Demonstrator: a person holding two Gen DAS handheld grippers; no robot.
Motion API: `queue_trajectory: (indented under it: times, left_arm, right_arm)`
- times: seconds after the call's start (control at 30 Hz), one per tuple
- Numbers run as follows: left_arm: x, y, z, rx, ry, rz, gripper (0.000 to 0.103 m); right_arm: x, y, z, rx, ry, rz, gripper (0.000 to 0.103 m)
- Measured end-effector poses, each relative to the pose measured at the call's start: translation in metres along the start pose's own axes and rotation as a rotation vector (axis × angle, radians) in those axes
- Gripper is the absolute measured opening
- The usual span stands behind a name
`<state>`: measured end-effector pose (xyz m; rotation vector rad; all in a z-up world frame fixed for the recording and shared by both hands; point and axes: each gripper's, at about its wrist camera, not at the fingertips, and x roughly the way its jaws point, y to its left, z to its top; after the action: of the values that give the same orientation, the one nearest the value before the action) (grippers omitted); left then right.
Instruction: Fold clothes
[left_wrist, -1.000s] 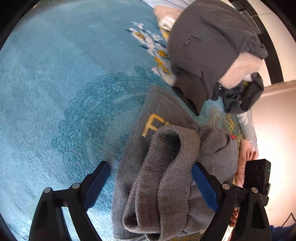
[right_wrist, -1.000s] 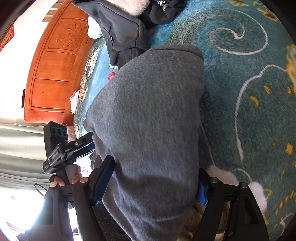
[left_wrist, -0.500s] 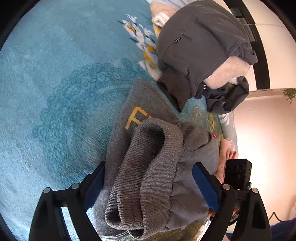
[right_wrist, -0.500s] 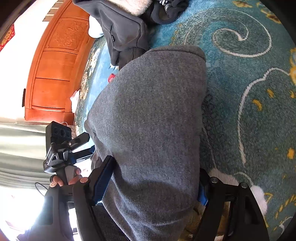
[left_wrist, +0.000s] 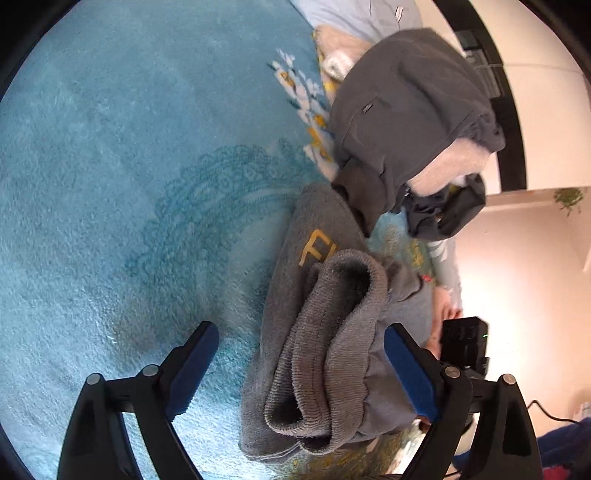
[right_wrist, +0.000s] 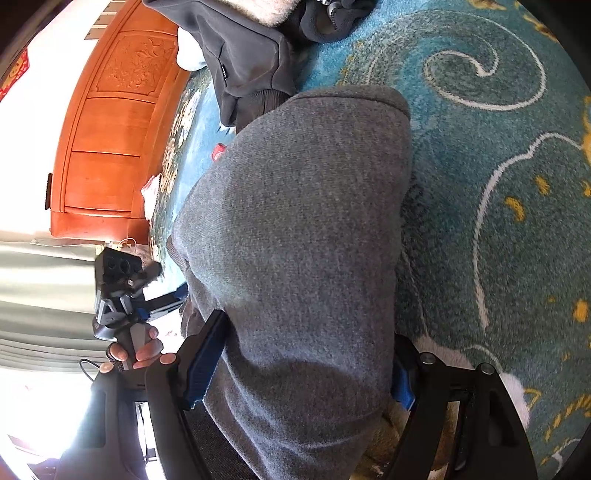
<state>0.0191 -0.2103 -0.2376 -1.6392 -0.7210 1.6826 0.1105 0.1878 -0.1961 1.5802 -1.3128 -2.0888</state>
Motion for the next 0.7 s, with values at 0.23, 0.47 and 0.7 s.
queue_trajectory:
  times: [0.23,0.47,0.7]
  left_arm:
    - [0.009,0.003,0.005,-0.031,0.050,-0.124,0.093]
    - [0.025,-0.033,0.003,0.092,0.094,0.052,0.096]
    - [0.001,-0.049,-0.015,0.137,0.027,0.258,0.054]
  right_arm:
    - [-0.002,-0.001,-0.005,0.003,0.001,0.004,0.078]
    - [0.003,0.007,0.000,0.023,-0.007,0.002,0.078]
    - [-0.005,0.008,-0.005,0.028,-0.018,-0.004,0.077]
